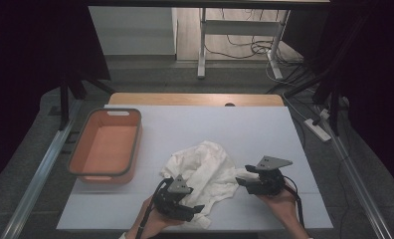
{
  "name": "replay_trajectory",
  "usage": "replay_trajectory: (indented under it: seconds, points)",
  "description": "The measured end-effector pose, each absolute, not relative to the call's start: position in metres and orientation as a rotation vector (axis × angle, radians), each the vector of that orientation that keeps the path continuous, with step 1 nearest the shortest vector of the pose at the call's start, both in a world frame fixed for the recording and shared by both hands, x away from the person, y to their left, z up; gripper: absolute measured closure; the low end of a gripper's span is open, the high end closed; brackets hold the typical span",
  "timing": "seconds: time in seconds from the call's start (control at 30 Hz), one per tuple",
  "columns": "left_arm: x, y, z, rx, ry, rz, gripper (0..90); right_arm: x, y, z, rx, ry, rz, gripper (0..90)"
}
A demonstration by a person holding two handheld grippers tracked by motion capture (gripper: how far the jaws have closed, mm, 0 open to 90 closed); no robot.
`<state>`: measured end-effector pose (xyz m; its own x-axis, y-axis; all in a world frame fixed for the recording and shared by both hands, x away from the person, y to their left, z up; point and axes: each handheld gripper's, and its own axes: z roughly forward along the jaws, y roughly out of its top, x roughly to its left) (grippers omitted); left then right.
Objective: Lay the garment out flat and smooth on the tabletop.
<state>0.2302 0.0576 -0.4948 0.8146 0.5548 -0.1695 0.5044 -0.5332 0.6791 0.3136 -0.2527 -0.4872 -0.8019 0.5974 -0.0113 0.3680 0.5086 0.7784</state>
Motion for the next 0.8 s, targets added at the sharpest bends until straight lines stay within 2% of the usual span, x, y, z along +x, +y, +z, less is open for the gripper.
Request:
replay_trajectory:
  seconds: [0.13, 0.37, 0.5, 0.53, 0.57, 0.63, 0.67, 0.8]
  points:
    - [0.229, 0.055, -0.510, 2.298, 0.805, 0.083, 33.9, 0.313, -0.250, -0.489, 0.769, 2.523, 1.168, 40.2]
    - [0.234, 0.059, -0.517, 2.300, 0.844, 0.062, 35.7, 0.310, -0.237, -0.497, 0.654, 2.626, 1.102, 39.8]
    - [0.236, 0.059, -0.520, 2.312, 0.852, 0.065, 40.1, 0.308, -0.230, -0.500, 0.624, 2.675, 1.083, 39.2]
    - [0.236, 0.059, -0.521, 2.319, 0.851, 0.061, 42.9, 0.307, -0.229, -0.500, 0.616, 2.686, 1.075, 39.2]
    - [0.237, 0.059, -0.522, 2.323, 0.850, 0.058, 51.2, 0.307, -0.227, -0.503, 0.594, 2.708, 1.055, 38.9]
    - [0.237, 0.061, -0.523, 2.323, 0.855, 0.057, 61.4, 0.306, -0.226, -0.504, 0.586, 2.717, 1.043, 38.9]
    - [0.238, 0.062, -0.523, 2.317, 0.859, 0.053, 61.4, 0.306, -0.224, -0.505, 0.578, 2.725, 1.026, 38.9]
    - [0.241, 0.069, -0.518, 2.287, 0.859, 0.042, 79.3, 0.304, -0.220, -0.509, 0.540, 2.758, 0.984, 37.6]
